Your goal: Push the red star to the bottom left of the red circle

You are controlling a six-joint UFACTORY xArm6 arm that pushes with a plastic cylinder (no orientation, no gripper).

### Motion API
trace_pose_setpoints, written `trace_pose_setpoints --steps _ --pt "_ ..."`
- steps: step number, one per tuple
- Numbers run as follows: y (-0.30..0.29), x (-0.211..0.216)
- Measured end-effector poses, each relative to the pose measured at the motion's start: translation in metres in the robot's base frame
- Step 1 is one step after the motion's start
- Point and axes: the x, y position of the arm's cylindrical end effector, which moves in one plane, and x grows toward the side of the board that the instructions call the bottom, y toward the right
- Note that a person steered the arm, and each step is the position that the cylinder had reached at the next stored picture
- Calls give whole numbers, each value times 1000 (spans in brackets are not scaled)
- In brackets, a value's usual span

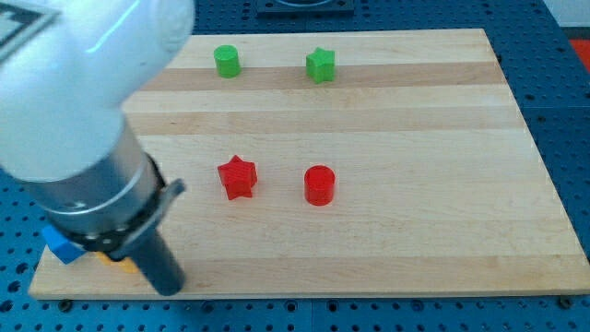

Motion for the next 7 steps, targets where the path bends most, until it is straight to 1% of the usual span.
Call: trace_pose_setpoints --steps 1,4,5,6,7 --pt "15 -5" --pt "-19 -134" --pt "12 -147" --pt "58 -121" --pt "111 -107"
